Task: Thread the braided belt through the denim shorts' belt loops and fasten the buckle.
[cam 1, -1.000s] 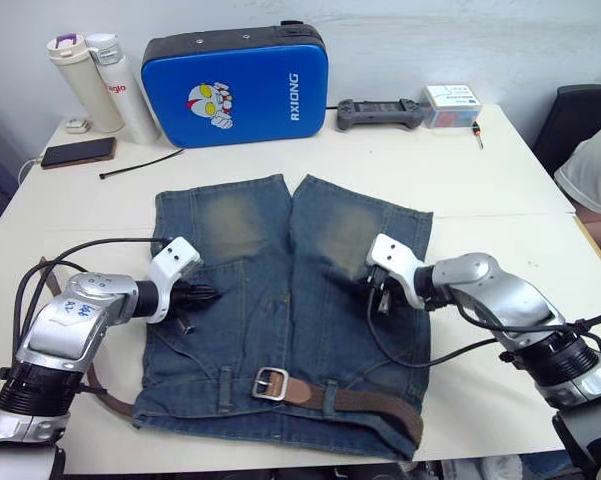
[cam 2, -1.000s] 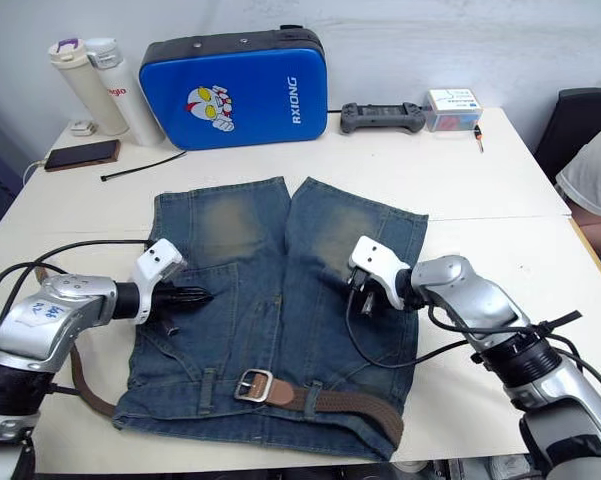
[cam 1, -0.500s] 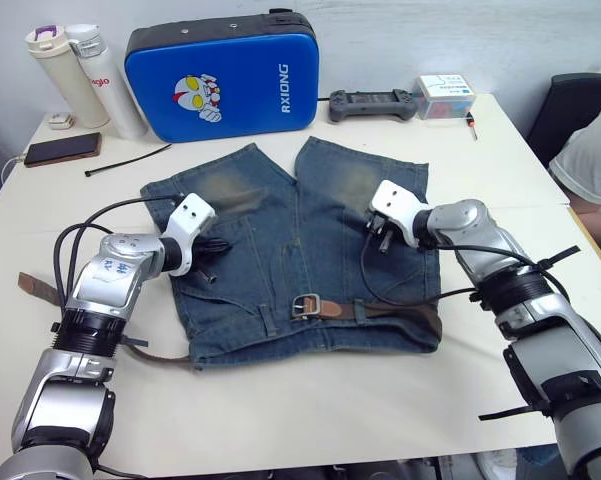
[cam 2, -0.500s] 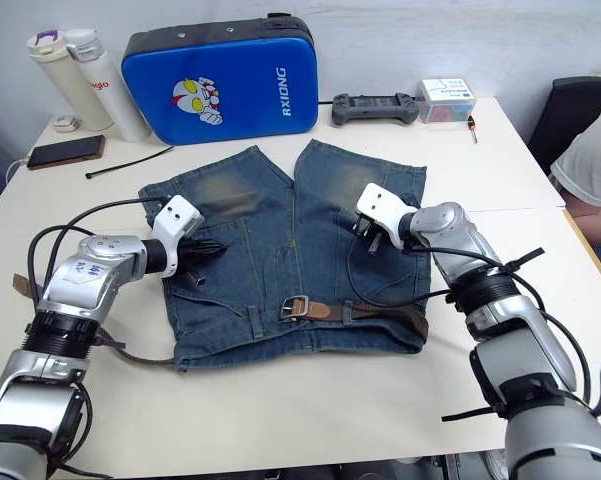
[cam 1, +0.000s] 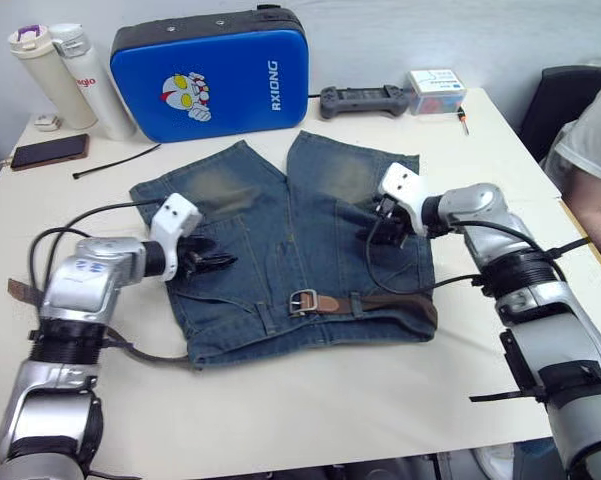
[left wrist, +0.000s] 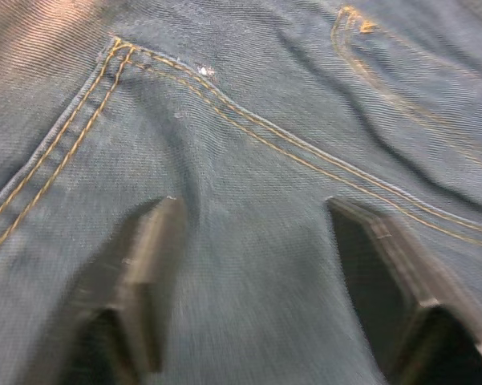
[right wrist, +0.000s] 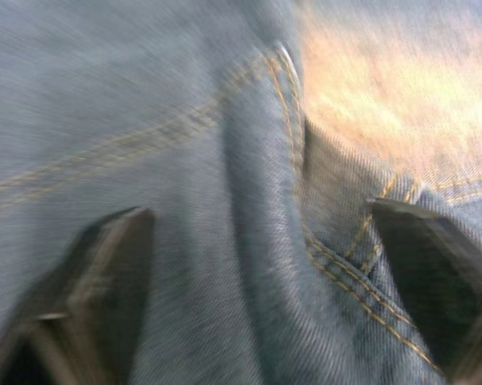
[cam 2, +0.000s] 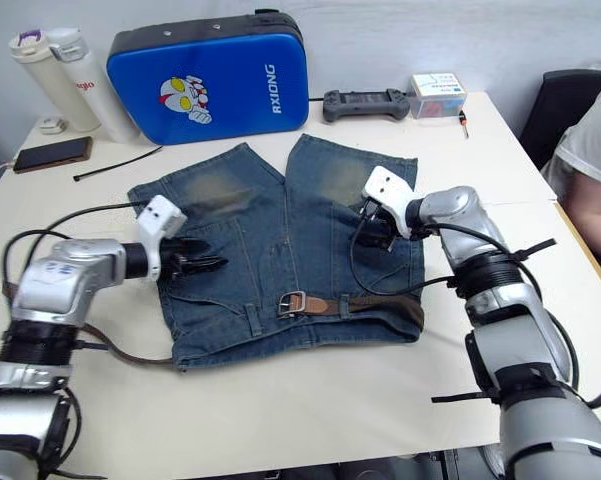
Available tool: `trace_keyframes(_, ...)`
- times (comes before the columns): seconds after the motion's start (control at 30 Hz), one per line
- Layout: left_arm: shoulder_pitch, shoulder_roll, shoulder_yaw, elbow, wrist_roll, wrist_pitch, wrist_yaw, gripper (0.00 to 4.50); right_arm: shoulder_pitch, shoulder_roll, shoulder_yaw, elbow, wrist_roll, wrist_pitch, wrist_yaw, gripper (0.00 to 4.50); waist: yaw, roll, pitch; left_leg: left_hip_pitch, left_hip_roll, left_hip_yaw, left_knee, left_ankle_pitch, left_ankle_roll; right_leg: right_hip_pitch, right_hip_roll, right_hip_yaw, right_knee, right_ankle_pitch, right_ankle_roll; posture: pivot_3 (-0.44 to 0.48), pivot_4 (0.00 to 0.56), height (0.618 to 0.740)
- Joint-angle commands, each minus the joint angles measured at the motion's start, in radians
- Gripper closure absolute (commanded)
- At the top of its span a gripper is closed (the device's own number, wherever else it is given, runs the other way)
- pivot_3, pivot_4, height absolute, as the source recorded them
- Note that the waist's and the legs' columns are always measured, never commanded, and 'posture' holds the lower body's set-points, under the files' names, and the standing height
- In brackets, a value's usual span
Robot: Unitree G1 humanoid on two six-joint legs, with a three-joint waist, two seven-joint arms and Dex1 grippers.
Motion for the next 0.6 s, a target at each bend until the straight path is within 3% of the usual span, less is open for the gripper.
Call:
trace_keyframes(0.03,0.025,0.030,0.188,-0.172,-0.127,0.232,0.037,0.11,0.052,-0.054,-0.016,-0.250,0.085,0.059,0.171,0.00,0.006,0.000,0.000,0.000,0.000,0.000,0.000,0.000,0.000,0.000,0.000,0.000,0.000,0.000,0.000,0.000,0.150,0.740)
trace_keyframes(0.07,0.029,0.029,0.219,-0.193,-0.149,0.280,0.050,0.11,0.071,-0.067,-0.015,-0.305,0.111,0.082,0.212,0.00,0.008,0.000,0.000,0.000,0.000,-0.001,0.000,0.000,0.000,0.000,0.000,0.000,0.000,0.000,0.000,0.000,0.150,0.740)
trace_keyframes(0.2,0.048,-0.006,0.529,-0.367,-0.224,0.629,0.147,0.11,0.123,-0.105,-0.011,-0.509,0.244,0.265,0.355,0.00,0.010,-0.001,0.001,0.000,0.000,-0.001,0.003,0.000,0.000,0.001,0.000,0.000,0.001,0.000,0.000,0.000,0.150,0.740)
trace_keyframes(0.43,0.261,0.040,0.837,-0.406,-0.412,0.649,0.385,0.11,0.109,-0.112,-0.005,-0.669,0.396,0.447,0.442,0.00,0.008,-0.002,0.001,0.001,0.000,-0.001,0.001,0.000,0.000,0.001,0.000,0.000,0.001,0.000,0.000,0.000,0.150,0.740)
trace_keyframes(0.6,0.372,-0.007,1.044,-0.396,-0.487,0.649,0.623,0.11,0.081,-0.088,0.030,-0.671,0.390,0.449,0.433,0.00,0.011,-0.003,0.001,0.001,0.000,-0.002,0.001,0.000,0.000,0.002,-0.001,0.000,-0.004,0.000,0.000,0.000,0.150,0.740)
